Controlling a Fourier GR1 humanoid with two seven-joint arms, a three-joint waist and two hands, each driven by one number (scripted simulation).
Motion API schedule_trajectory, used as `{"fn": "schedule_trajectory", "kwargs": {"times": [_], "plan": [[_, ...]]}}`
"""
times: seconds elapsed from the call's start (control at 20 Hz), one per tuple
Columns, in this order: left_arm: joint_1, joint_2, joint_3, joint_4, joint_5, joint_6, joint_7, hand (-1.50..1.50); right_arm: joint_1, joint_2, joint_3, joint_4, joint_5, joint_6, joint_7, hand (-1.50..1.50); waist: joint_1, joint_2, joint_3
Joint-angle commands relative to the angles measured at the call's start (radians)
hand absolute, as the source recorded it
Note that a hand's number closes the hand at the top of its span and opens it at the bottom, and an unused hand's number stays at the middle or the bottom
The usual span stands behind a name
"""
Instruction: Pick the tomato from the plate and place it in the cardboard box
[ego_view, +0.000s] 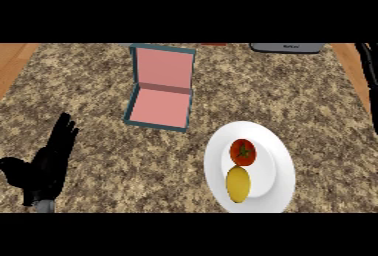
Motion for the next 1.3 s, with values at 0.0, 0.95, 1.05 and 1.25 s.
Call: {"fn": "schedule_trajectory", "kwargs": {"times": [0.0,0.95,1.05,1.25], "plan": [[0.016,0.019,0.012,-0.002,-0.01,-0.03,-0.02,0.0,-0.087,0.043,0.023,0.024,0.083,-0.095,0.055,-1.5,-0.004,0.017,0.03],[-0.062,0.089,-0.058,0.027,-0.194,-0.012,0.04,0.0,0.297,0.371,0.23,0.288,0.804,-0.855,0.211,-1.5,-0.028,0.014,0.025],[-0.026,0.085,-0.07,0.006,-0.21,-0.003,0.021,0.0,0.333,0.322,0.227,0.275,0.877,-0.816,0.315,-1.5,-0.025,0.01,0.023],[-0.048,0.092,-0.06,0.03,-0.206,-0.015,0.022,0.0,0.343,0.25,0.265,0.272,0.964,-0.618,0.526,-1.5,-0.02,0.015,0.019]]}}
